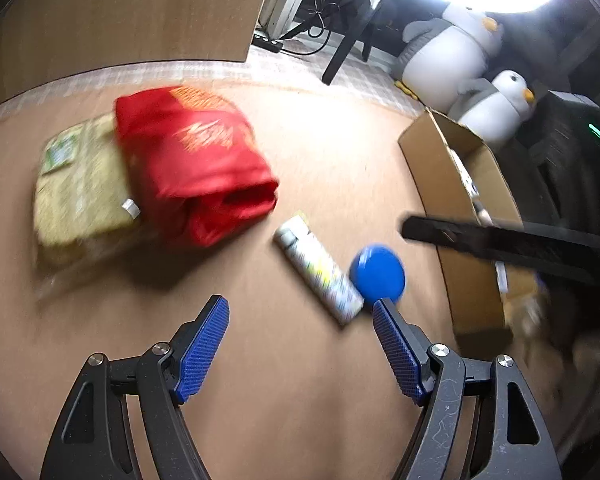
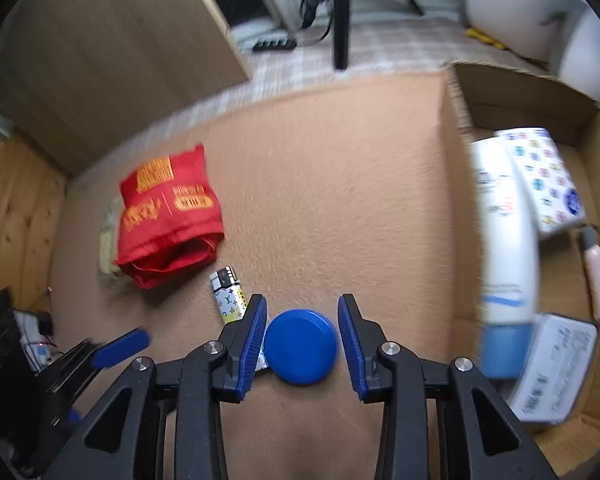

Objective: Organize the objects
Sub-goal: 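Move the right tool to the blue lid and the left tool to the lighter, then grasp the patterned lighter with the left tool while the right tool grasps the blue lid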

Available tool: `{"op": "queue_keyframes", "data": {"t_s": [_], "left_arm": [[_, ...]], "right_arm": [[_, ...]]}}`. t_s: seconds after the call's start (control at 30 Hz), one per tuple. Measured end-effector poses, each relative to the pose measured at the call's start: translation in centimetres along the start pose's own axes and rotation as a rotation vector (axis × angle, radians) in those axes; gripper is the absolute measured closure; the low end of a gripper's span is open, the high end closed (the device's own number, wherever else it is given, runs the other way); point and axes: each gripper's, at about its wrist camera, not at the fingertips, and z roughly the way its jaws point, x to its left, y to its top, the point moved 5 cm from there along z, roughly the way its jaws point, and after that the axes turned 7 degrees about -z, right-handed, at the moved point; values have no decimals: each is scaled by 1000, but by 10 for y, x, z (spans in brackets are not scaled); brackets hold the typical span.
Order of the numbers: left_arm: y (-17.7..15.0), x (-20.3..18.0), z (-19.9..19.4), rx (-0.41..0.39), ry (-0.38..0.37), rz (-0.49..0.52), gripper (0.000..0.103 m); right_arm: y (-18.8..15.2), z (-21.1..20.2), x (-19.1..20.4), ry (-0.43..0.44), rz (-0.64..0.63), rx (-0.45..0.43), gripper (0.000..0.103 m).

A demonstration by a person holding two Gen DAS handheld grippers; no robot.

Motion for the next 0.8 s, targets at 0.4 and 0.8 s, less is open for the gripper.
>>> {"op": "queue_keyframes", "data": {"t_s": [0.4, 0.8], "left_arm": [[26, -15, 49, 25, 145, -17, 39], [15, -17, 47, -9, 227, 125, 64]], "right_arm": [[-11, -29, -8, -1, 15, -50, 68], [-10, -25, -5, -12, -12, -45, 68]]}}
